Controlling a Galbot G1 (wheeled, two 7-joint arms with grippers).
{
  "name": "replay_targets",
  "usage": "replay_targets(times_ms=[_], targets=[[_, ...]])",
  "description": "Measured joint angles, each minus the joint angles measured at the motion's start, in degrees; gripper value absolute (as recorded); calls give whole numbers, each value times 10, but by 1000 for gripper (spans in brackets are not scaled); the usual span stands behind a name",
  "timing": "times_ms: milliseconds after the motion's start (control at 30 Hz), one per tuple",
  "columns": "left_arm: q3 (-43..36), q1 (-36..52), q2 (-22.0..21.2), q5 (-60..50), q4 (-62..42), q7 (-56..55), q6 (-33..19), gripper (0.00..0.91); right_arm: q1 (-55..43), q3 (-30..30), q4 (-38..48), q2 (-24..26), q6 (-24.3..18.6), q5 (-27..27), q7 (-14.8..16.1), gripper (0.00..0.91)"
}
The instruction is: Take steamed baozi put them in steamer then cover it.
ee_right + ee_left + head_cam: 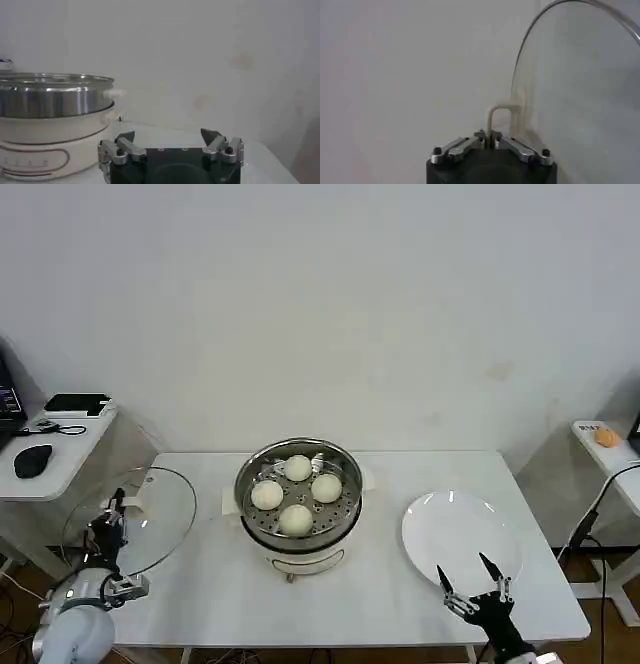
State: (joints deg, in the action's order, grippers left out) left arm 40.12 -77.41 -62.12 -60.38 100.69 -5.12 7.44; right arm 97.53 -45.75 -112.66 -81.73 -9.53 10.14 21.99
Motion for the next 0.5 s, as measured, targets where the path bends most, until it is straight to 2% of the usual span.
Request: replay_targets(times_ms=[233,500], targets=[[-6,-7,15,15,61,19,26,0,-4,5,8,2,0,-5,-1,907],[-62,11,30,16,112,44,56,0,-4,14,9,-4,2,-16,-4,907]])
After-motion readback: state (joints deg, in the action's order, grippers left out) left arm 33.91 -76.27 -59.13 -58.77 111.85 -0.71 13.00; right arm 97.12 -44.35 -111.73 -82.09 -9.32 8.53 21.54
